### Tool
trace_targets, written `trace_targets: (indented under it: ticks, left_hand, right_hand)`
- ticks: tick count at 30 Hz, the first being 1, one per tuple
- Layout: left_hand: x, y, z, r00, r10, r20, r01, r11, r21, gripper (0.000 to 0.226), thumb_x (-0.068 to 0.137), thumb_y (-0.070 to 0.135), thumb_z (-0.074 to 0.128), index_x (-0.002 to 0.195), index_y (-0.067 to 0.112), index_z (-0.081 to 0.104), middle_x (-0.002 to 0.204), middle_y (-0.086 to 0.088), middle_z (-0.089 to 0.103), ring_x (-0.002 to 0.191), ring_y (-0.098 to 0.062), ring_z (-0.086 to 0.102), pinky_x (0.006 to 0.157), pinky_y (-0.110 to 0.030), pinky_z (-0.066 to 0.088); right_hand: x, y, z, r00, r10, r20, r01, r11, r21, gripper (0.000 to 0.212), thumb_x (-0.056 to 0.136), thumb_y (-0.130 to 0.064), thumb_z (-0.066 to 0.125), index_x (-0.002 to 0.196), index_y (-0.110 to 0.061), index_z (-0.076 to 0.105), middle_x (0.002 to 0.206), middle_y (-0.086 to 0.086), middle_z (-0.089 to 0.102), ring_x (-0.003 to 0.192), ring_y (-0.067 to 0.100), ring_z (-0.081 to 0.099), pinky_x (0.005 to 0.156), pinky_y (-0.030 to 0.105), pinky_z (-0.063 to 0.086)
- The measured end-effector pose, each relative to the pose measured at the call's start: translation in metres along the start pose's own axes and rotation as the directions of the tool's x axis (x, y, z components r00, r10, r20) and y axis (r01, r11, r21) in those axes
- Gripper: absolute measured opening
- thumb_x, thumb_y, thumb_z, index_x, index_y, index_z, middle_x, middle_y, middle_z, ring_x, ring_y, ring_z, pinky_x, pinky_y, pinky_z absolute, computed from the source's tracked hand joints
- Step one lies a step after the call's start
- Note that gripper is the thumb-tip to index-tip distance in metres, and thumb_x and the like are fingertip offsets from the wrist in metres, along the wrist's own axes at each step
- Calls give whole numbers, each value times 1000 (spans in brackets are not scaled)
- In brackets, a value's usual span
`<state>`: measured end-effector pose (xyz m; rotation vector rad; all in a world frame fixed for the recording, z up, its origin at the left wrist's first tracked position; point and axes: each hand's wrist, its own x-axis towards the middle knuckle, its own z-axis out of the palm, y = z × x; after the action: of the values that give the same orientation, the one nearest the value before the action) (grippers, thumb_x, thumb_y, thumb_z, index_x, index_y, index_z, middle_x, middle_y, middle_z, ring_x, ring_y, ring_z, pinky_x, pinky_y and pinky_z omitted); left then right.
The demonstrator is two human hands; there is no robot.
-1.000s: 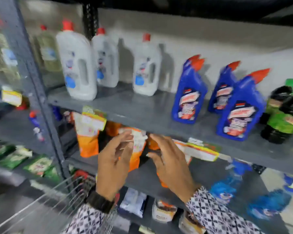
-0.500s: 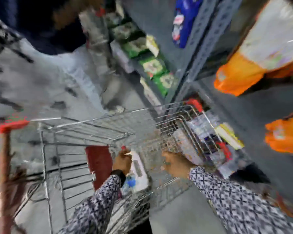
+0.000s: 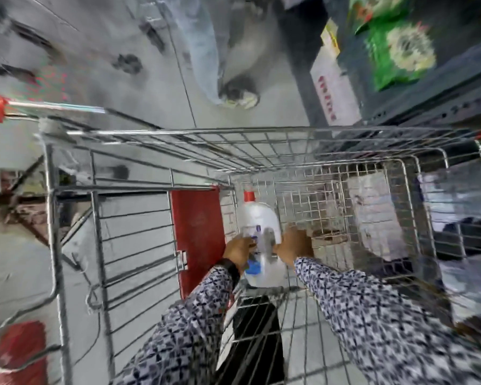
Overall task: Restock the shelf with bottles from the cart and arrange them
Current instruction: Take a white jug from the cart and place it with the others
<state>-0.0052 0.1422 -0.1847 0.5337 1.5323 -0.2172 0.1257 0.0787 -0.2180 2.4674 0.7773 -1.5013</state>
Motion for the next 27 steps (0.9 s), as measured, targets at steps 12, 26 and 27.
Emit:
trace_targets:
  ticks: [12, 26, 27]
  left_hand:
    - [-91, 4, 6, 984, 162, 72, -166, 985, 50, 53, 103, 28, 46, 148, 0, 43, 145, -22, 57, 123, -34, 61, 105, -47, 49]
    - [-443, -34, 145, 238, 619, 748, -851, 504, -146, 24, 104, 14, 51, 120, 17, 68, 113, 0, 79, 93, -12, 76, 74, -23, 59]
    - [-469, -44, 159, 161, 599, 785, -860, 475, -186, 27, 104, 11, 49, 124, 15, 67, 114, 0, 79, 95, -11, 76, 74, -24, 60]
  right_hand:
    - [-124, 24, -92, 982, 105, -160, -47, 942, 332, 13, 81, -18, 85, 86, -8, 78, 93, 13, 81, 86, 29, 80, 72, 35, 67]
    - [-496, 222, -155, 562, 196, -804, 737, 324, 594, 16, 79, -32, 81, 88, -20, 78, 80, -1, 79, 70, 10, 66, 60, 23, 53]
    - [-525, 236, -148, 518, 259, -815, 791, 217, 572, 11, 87, -27, 78, 97, -23, 80, 92, 2, 83, 76, 10, 72, 65, 20, 57]
